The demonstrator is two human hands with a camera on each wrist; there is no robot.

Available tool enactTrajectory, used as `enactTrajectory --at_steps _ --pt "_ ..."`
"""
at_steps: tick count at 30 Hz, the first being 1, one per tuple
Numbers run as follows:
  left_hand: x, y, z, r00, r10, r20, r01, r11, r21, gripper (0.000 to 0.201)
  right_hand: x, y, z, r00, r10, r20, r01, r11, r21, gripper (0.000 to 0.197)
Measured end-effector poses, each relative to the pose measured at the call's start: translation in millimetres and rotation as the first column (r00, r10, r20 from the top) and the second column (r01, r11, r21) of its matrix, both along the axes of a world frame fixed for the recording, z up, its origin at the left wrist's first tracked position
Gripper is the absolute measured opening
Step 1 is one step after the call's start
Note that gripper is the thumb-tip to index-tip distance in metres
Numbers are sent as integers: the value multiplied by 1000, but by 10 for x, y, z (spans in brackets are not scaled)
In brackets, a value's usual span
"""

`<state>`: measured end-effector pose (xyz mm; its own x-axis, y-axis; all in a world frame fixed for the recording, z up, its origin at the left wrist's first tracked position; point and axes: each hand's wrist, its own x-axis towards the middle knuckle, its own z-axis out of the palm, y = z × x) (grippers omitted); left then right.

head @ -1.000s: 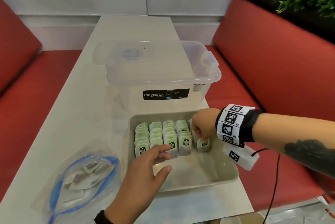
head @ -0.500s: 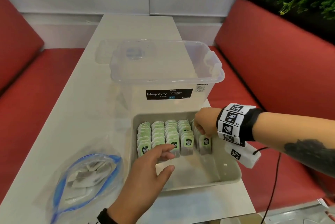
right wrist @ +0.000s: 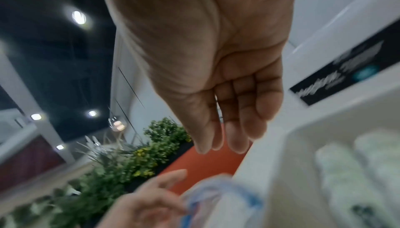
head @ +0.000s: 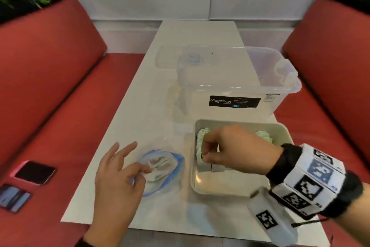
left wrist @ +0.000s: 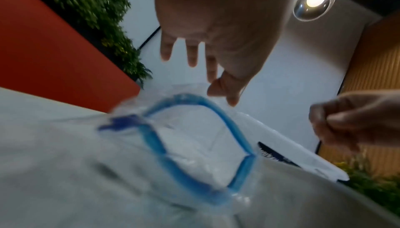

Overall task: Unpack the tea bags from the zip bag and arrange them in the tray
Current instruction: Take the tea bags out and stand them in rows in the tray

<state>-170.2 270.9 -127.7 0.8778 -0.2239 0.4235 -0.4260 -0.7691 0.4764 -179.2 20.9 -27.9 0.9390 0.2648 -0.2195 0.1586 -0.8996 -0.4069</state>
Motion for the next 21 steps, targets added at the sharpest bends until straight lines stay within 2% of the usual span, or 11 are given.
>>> enactTrajectory --at_steps 3,5,7,9,11,12,14,16,17,19,21 --pt "-9 152 -223 983 52 -177 -45 998 44 38 -78 560 -299 999 31 37 -38 980 196 13" --pt "5 208 -278 984 28 -176 -36 998 -45 43 -73 820 -551 986 -86 146 45 964 262 15" --pt "17 265 -266 988 11 -155 -33 989 -146 51 -26 973 -752 938 -232 257 154 944 292 20" --pt "4 333 -243 988 19 -156 -54 973 -223 59 70 1075 -889 920 -291 262 214 934 286 33" --pt "-19 402 -220 985 49 -164 -96 952 -292 65 157 1193 -947 926 -304 223 235 928 288 27" --pt "-23 436 -201 981 70 -182 -127 937 -325 65 181 1245 -951 925 -323 200 241 907 347 19" --pt "-15 514 -169 968 97 -230 -180 908 -377 58 186 1326 -931 919 -387 75 273 762 587 16" --pt "-10 585 -149 955 78 -285 -194 892 -407 41 163 1379 -922 932 -357 -68 285 601 747 30" --pt "-10 611 -145 954 64 -293 -188 888 -419 32 157 1404 -921 941 -323 -97 279 581 764 26" --pt "-10 673 -161 964 55 -262 -170 882 -440 22 167 1444 -915 951 -281 -125 278 608 744 14" --pt "-4 750 -207 955 50 -292 -184 873 -451 19 218 1459 -954 941 -307 -139 310 629 713 24"
